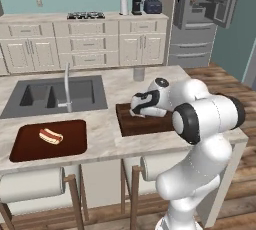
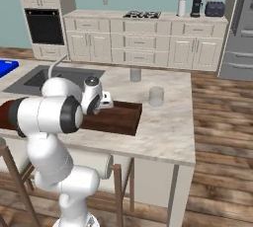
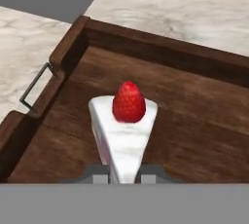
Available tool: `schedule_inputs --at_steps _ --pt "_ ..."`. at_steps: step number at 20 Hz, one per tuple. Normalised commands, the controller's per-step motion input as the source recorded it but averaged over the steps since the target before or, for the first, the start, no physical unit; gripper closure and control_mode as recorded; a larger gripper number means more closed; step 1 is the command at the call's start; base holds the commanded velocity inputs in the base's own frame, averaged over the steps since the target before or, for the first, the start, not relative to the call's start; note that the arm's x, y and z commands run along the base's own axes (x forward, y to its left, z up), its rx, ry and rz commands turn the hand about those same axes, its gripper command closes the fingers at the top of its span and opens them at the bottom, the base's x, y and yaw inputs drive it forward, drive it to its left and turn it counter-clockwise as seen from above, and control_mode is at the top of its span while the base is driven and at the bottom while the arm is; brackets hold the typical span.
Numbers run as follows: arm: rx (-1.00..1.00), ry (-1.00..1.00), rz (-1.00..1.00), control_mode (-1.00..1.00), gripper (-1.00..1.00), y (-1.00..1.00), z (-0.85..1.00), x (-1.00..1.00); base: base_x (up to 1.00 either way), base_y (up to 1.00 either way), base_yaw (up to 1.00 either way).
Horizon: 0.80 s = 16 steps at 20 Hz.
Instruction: Take the cake and donut from the fridge and place them on the empty tray on the dining counter.
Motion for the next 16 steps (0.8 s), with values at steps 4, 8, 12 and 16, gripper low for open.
schedule_inputs --at_steps 4,8,12,16 --pt "-0.01 0.06 0.00 -1.00 1.00 0.01 -0.39 0.57 0.00 0.00 0.00" --pt "-0.02 0.05 0.00 -1.00 1.00 0.01 -0.45 0.51 0.00 0.00 0.00" --pt "-0.03 0.03 0.00 -1.00 -1.00 0.08 -0.46 0.48 0.00 0.00 0.00" --pt "-0.02 0.01 0.00 -1.00 -1.00 0.02 -0.20 0.07 0.00 0.00 0.00"
